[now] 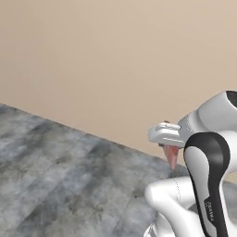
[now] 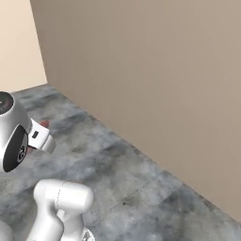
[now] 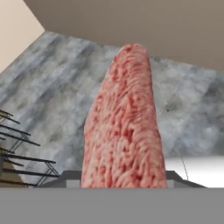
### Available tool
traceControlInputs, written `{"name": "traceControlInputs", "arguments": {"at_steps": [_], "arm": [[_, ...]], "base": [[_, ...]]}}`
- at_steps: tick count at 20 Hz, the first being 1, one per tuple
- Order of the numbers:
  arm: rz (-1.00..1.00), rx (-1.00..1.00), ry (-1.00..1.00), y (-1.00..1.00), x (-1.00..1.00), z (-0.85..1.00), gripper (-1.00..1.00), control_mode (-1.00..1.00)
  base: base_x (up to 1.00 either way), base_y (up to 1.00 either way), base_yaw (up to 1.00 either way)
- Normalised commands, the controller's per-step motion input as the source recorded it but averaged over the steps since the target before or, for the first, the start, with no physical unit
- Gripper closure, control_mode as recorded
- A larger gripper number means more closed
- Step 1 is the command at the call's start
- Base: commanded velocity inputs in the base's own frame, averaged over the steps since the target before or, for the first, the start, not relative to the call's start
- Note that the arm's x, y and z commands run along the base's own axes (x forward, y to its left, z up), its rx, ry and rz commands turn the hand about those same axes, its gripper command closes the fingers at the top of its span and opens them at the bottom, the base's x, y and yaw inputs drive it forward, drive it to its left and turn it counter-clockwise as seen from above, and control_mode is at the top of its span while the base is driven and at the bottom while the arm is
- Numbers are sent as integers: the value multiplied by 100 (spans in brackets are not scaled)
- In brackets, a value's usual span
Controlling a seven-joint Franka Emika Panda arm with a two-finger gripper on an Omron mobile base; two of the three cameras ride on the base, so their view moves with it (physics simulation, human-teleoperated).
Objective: Gather the lemon and mushroom from the fridge and place them on a tray on the dining counter. Then gather the steak and fish from the fridge and place them on the other tray.
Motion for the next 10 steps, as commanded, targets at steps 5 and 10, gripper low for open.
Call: {"name": "traceControlInputs", "arguments": {"at_steps": [5, 10], "arm": [[0, 0, 0, 0, 0, 0, 100, 100], [0, 0, 0, 0, 0, 0, 100, 100]], "base": [[82, 0, 40], [83, 0, 40]]}}
